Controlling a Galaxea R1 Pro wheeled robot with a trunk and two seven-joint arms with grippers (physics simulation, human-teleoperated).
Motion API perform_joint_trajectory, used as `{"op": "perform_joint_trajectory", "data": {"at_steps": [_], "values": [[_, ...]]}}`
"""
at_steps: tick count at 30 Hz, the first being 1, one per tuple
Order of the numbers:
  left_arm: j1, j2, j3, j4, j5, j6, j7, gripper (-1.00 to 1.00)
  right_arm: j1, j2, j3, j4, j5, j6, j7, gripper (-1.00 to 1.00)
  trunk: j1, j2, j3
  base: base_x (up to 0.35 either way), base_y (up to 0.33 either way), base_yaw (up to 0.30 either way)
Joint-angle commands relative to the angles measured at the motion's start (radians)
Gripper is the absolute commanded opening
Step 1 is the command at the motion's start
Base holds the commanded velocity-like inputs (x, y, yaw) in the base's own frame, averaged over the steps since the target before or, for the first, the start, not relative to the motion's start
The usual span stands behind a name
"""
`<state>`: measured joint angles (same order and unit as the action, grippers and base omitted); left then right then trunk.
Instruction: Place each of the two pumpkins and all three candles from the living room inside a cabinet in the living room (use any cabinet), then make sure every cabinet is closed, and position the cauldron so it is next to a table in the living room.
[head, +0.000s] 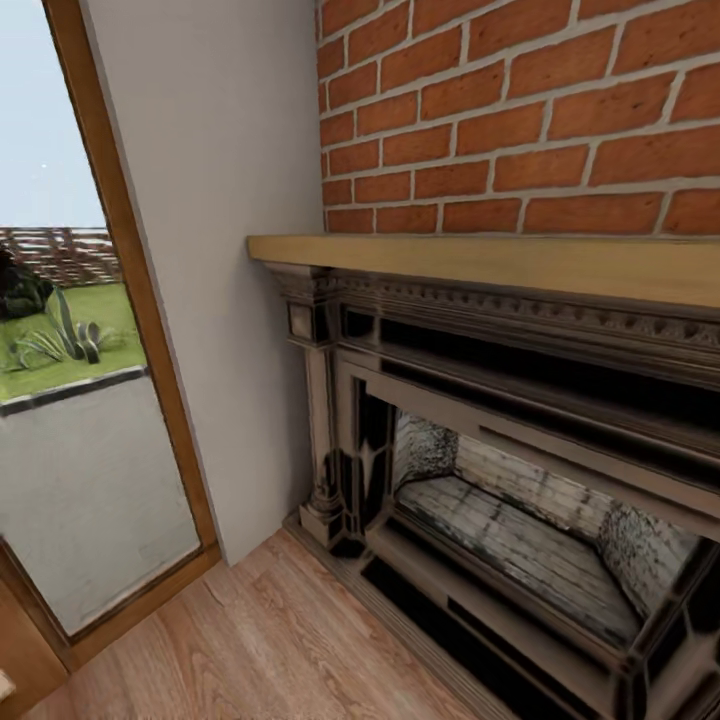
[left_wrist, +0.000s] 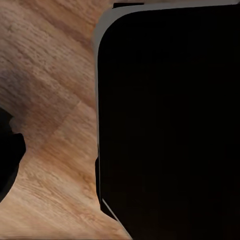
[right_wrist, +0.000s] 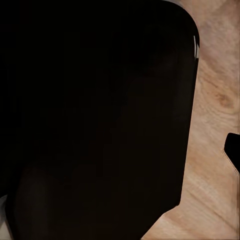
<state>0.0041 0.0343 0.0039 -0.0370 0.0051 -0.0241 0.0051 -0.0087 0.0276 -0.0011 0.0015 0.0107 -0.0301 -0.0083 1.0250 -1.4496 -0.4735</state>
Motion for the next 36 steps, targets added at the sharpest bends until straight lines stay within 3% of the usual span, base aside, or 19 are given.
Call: {"op": "perform_joint_trajectory", "data": {"at_steps": [1,11,16,23,36], "values": [[0.000,-0.004,0.002,-0.001,0.002,-0.002,0.000,1.00,-0.001,0.000,0.000,0.001,0.001,-0.003,-0.001,1.00,0.000,0.000,-0.001,0.000,0.000,0.281],[0.000,-0.024,0.000,-0.001,-0.006,-0.003,-0.011,1.00,-0.001,0.001,0.000,0.000,0.002,-0.004,-0.001,1.00,0.000,0.000,-0.005,-0.087,-0.074,0.281],[0.000,-0.025,-0.004,-0.001,-0.007,-0.009,-0.011,1.00,-0.001,0.005,0.000,0.001,0.002,-0.004,-0.001,1.00,0.000,0.000,-0.007,-0.146,-0.233,0.281],[0.000,-0.025,-0.003,0.000,-0.008,-0.077,-0.011,1.00,-0.001,0.013,0.001,0.001,0.005,-0.004,-0.001,1.00,0.000,0.000,-0.009,-0.022,-0.061,0.281],[0.000,-0.025,-0.004,0.000,-0.009,-0.086,-0.011,1.00,-0.001,0.015,0.001,0.001,0.008,-0.004,-0.001,1.00,0.000,0.000,-0.014,0.000,-0.001,0.281]]}}
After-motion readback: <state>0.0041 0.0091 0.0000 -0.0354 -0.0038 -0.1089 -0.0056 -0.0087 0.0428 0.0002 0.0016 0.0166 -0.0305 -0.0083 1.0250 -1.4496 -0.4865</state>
